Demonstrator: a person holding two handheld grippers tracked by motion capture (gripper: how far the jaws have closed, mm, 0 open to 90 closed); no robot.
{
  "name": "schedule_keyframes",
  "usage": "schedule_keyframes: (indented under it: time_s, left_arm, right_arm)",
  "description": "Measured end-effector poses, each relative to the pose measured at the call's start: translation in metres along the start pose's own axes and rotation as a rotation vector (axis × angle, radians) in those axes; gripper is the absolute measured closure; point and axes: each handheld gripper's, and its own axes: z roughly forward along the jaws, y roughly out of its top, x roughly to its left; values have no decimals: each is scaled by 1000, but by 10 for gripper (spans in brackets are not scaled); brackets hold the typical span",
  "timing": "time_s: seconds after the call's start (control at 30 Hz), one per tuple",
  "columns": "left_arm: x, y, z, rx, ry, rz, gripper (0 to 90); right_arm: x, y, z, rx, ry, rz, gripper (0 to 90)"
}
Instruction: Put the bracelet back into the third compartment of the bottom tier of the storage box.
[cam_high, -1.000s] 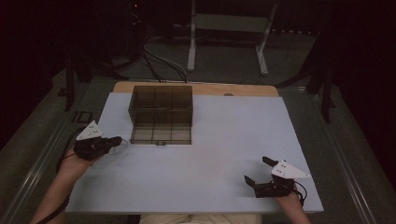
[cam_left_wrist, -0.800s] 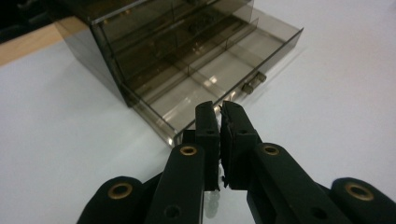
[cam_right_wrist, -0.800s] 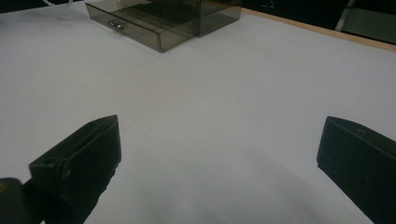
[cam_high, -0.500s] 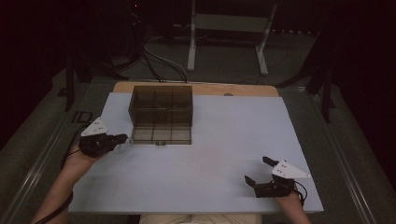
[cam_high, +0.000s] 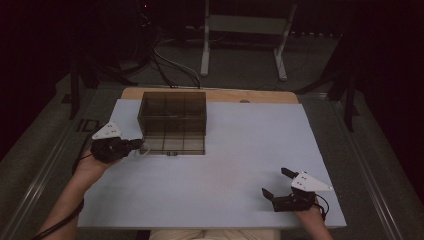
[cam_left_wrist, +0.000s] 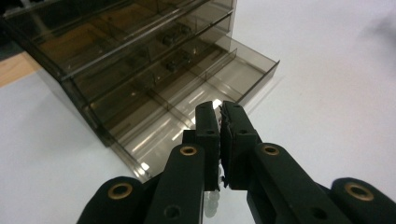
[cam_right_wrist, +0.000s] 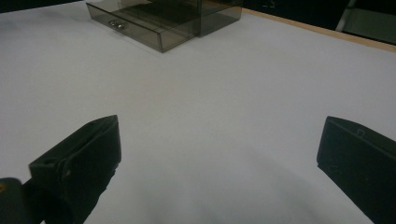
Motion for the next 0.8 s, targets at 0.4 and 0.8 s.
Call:
schedule_keyframes:
  time_s: [0.4,0.8]
  left_arm:
    - [-4,17,10,3,-21,18,882]
    - [-7,32,22,-12,-51,25,882]
  right_arm:
    - [0,0,0,-3,4,-2,0]
    - [0,0,-1,-2,4,-2,0]
